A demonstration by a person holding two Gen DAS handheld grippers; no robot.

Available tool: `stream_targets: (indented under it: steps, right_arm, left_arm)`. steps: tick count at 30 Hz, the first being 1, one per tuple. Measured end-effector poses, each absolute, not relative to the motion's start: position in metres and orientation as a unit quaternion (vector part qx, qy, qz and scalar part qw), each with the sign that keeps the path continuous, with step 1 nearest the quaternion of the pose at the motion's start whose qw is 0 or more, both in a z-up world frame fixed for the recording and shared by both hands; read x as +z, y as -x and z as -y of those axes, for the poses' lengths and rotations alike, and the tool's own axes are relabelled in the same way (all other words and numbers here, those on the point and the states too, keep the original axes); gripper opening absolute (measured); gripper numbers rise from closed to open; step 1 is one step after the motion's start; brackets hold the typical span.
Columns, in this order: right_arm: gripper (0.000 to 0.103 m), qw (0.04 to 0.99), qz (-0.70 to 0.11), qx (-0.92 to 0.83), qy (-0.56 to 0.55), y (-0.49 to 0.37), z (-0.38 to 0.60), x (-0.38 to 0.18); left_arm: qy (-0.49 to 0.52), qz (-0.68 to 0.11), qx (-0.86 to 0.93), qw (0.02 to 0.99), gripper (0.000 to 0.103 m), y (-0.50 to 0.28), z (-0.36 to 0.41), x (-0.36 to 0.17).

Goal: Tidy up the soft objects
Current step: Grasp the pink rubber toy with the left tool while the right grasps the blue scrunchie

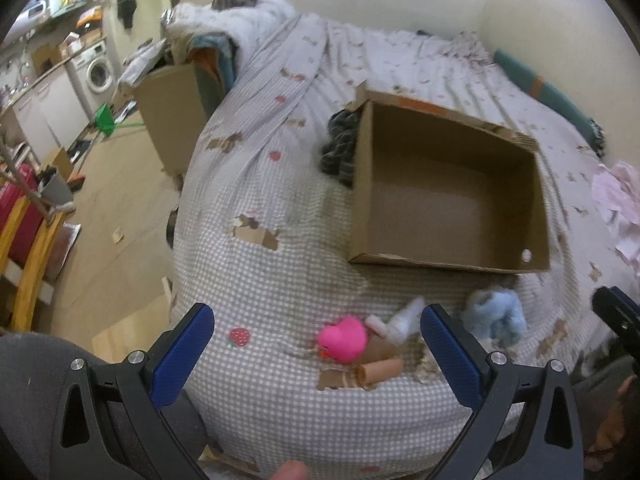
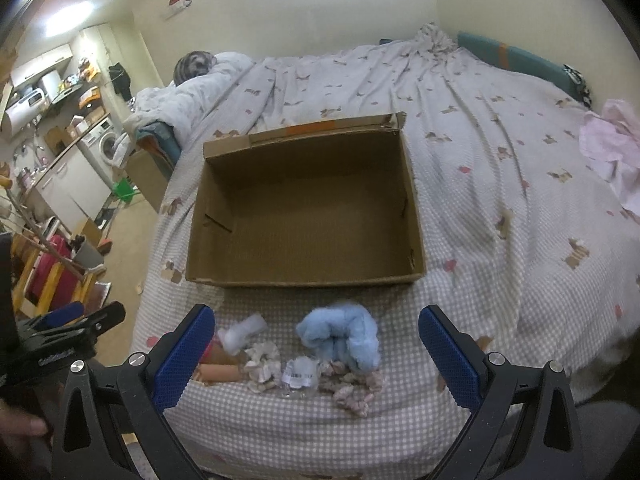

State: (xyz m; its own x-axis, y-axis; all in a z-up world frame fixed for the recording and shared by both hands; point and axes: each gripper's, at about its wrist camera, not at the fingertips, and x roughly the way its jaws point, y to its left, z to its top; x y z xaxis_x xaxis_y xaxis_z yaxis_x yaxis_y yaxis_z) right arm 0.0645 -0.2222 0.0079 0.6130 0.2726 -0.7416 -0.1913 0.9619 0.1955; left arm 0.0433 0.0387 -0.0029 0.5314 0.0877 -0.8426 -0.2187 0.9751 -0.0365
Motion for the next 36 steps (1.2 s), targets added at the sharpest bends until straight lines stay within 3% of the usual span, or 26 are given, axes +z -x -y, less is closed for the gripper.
stream_targets:
  steps: [9, 14, 18, 21, 23, 24, 29, 36]
  right_arm:
    - [0.103, 0.878, -0.459, 0.115, -0.066, -0.092, 0.236, -0.023]
    - [0.103, 0.865, -0.481, 0.110, -0.090, -0.095, 0.244, -0.037]
    - [0.103, 0.866, -0.479, 0.112, -0.090, -0.093, 0.243, -0.037]
    - [0.103, 0.863, -0.482, 0.114, -0.097, -0.094, 0.244, -0.038]
    - [0.103, 0.863, -0.483, 0.114, -0.099, -0.095, 0.245, -0.038]
    - [0.103, 0.863, -0.482, 0.114, -0.100, -0.095, 0.245, -0.038]
    - [0.103, 0.861, -0.485, 0.113, -0.102, -0.097, 0.246, -0.039]
    - [0.103, 0.843, -0.507, 0.110, -0.138, -0.102, 0.260, -0.048]
  left_arm:
    - [0.107, -0.586, 0.063, 0.801, 0.101, -0.086, -0.045, -0.062]
    - [0.149, -0.632, 0.063, 0.758, 0.084, -0.100, -0.046, -0.102]
    - [0.161, -0.652, 0.068, 0.738, 0.077, -0.106, -0.047, -0.124]
    - [0.169, -0.656, 0.071, 0.732, 0.065, -0.111, -0.048, -0.135]
    - [0.180, -0.659, 0.067, 0.728, 0.050, -0.114, -0.048, -0.141]
    - [0.186, -0.661, 0.063, 0.724, 0.047, -0.114, -0.048, -0.143]
    - [0.182, -0.666, 0.056, 0.721, 0.045, -0.112, -0.044, -0.147]
    - [0.134, -0.615, 0.056, 0.775, 0.045, -0.094, -0.032, -0.098]
